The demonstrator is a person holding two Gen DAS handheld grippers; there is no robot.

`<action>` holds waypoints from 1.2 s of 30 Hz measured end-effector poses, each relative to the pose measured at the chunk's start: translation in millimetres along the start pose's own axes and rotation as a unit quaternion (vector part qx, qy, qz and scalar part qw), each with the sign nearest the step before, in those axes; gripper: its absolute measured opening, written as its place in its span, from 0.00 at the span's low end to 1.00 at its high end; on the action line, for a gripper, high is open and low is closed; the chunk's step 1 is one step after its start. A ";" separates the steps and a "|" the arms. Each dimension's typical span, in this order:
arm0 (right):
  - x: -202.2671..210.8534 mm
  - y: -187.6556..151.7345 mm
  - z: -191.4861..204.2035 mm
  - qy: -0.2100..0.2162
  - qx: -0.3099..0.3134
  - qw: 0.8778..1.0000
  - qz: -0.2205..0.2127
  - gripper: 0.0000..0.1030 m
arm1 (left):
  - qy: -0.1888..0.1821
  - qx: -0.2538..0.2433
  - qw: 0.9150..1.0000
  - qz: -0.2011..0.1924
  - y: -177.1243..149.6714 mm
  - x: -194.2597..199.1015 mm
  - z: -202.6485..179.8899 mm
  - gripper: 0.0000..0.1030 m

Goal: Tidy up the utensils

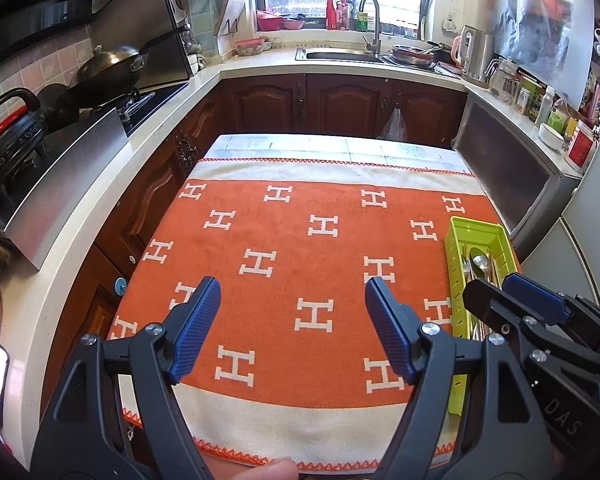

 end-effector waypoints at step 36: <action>-14.3 -13.0 2.4 -0.001 -0.002 1.000 0.013 0.46 | -0.004 0.005 1.000 0.017 -12.3 -11.5 4.8 0.70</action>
Point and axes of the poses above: each gripper's, at about its wrist camera, not at the fingertips, and x roughly against the way its jaws point, z to its left, y to its top, the point moved 5 cm from there along -x, roughly the way its jaws point, and after that the axes turned 3 degrees about -z, right-handed, at the moved point
